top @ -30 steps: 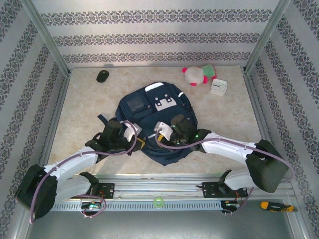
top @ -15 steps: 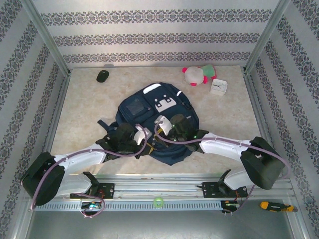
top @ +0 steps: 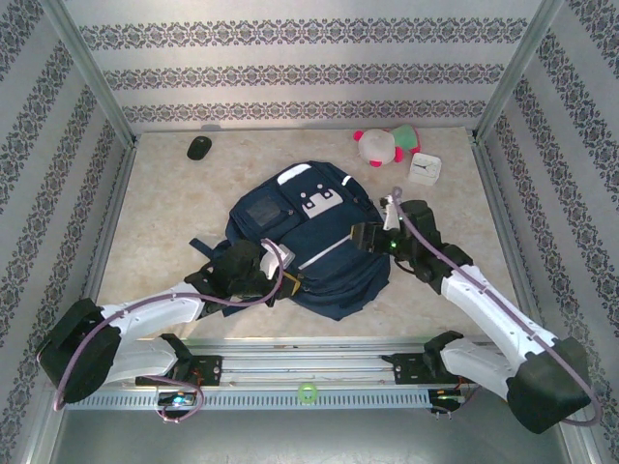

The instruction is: Pack the student bag

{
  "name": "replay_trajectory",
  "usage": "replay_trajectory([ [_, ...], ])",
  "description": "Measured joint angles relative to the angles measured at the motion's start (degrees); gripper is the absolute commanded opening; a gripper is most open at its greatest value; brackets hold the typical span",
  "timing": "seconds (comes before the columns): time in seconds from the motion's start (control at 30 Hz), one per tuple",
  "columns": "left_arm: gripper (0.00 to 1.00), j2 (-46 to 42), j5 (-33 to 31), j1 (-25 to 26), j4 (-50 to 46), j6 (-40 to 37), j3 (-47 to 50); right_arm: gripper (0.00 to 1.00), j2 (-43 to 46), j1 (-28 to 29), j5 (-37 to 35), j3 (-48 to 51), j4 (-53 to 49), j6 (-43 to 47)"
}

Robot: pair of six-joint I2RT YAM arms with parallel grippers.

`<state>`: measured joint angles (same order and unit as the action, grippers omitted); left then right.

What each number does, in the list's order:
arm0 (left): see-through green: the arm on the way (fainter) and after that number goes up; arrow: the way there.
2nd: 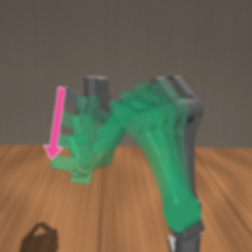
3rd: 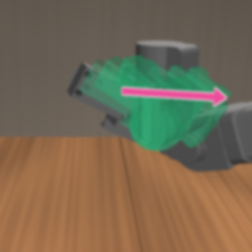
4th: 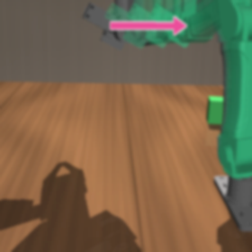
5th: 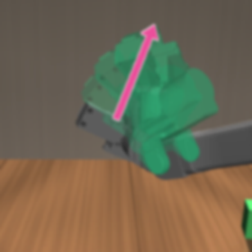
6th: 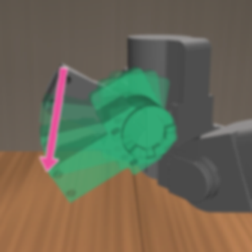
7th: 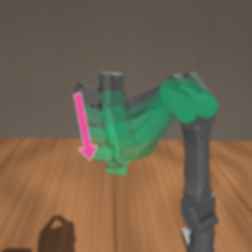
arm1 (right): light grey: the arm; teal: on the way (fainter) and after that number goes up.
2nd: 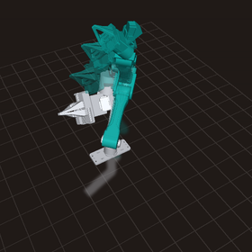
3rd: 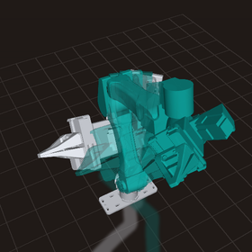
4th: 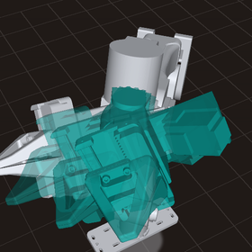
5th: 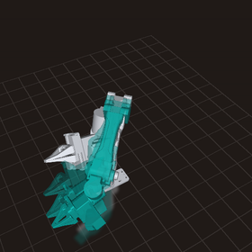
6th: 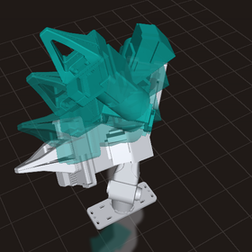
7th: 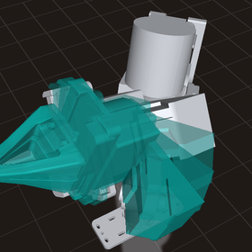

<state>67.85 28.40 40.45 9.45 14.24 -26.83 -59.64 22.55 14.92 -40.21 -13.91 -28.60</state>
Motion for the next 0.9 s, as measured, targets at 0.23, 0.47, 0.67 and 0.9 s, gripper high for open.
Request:
replay_trajectory([
  [0.23, 0.01, -1.0, -0.8, 0.1, 0.0, 0.7, 0.2, 0.53, -9.0, 0.0, 5.9, 0.0, -3.2, -8.2],
  [0.47, 0.04, -1.0, 3.1, 0.0, 0.1, 0.8, 0.5, 0.44, -15.1, 5.4, 6.2, 0.0, 1.0, -13.4],
  [0.67, 0.12, 1.0, 4.8, 0.1, 0.1, 0.8, -0.8, 0.42, -17.6, 7.7, 6.2, -0.8, 5.9, -17.4],
  [0.9, 0.25, 5.6, 9.4, 0.9, 0.4, 0.3, -4.5, 0.47, -19.3, 8.4, 6.3, -1.5, 9.1, -19.1],
])
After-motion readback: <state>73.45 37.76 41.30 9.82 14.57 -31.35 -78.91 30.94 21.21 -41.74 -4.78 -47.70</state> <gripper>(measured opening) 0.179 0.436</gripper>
